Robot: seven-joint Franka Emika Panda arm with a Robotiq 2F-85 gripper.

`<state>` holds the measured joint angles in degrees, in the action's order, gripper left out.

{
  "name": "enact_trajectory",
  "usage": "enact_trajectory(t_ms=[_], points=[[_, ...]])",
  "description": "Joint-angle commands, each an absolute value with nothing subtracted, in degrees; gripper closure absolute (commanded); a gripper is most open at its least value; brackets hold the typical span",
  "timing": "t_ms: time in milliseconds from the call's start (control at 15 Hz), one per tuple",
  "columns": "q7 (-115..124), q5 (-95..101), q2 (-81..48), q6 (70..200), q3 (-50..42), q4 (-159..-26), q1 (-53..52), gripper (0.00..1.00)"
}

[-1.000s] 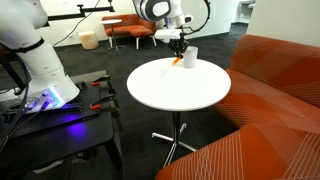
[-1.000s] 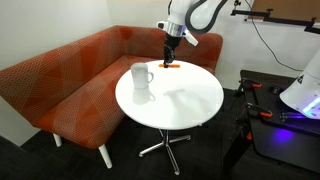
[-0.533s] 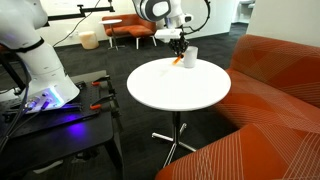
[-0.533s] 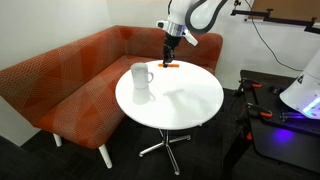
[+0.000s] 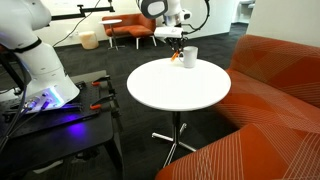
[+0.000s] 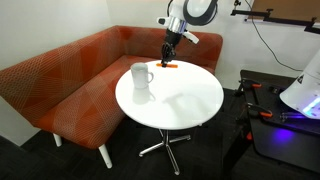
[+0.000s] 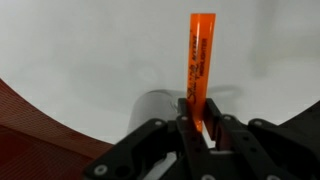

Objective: Put the orange marker inside the white mug

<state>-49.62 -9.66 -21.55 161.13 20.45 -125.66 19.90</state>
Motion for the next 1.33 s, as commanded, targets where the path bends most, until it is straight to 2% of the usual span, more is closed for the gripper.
enact_trajectory(t_ms=[0, 400, 1267], points=[[-63.77, -19.25, -18.80, 157.33, 26.03, -126.57, 25.64, 0.95], [-86.35, -33.76, -17.09, 149.48, 24.74, -124.89, 26.30, 0.95], [-115.26, -47.77, -18.51, 130.67, 10.19, -116.40, 15.71, 0.95]])
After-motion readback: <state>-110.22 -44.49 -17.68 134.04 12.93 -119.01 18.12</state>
